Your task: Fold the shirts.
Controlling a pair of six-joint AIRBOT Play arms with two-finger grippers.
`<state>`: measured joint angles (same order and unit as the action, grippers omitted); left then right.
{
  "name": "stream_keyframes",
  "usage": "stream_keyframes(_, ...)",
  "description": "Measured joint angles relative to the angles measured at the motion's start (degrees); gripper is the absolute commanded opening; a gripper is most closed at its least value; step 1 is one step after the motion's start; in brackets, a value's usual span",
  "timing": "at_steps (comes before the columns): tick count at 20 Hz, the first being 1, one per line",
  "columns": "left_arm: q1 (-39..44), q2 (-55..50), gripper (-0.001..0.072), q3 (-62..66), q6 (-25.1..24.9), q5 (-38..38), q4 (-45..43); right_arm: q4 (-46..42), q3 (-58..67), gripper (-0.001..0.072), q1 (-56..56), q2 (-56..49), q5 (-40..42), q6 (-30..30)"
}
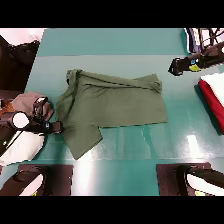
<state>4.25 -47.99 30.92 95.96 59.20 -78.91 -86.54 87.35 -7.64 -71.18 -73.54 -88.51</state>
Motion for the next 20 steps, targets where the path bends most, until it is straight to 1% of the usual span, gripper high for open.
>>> stream_keyframes(1,0.00,-0.15,0.0351,-0.20,0.02,-0.94,0.07,0.00,-0.02,0.0560,-0.04,0.00,-0.68,0.02)
stream_keyframes(3,0.00,-0.28,0.0036,-0.39,0.00,-2.51,0.20,0.00,-0.22,0.0560,-0.07,0.02,-2.19,0.07)
stream_keyframes(6,0.00,-0.39,0.0029,-0.50,-0.11,-3.63,0.46,-0.07,-3.48,0.0559,-0.04,0.79,-4.39,0.13)
stream_keyframes(11,0.00,-0.39,0.0029,-0.48,-1.25,-2.27,0.76,0.07,-17.79,0.0559,3.80,2.21,-5.29,0.15)
stream_keyframes(13,0.00,-0.39,0.0029,-0.48,-1.60,-1.70,0.96,2.01,-22.86,0.0559,6.60,1.27,-4.94,0.35)
stream_keyframes(15,0.00,-0.39,0.0029,-0.48,-1.81,-1.31,1.22,5.97,-26.56,0.0558,9.05,-0.13,-3.67,1.29)
stream_keyframes(20,0.00,-0.39,0.0029,-0.46,-2.01,-0.42,1.60,11.65,-30.67,0.0555,11.74,-4.28,0.02,2.32)
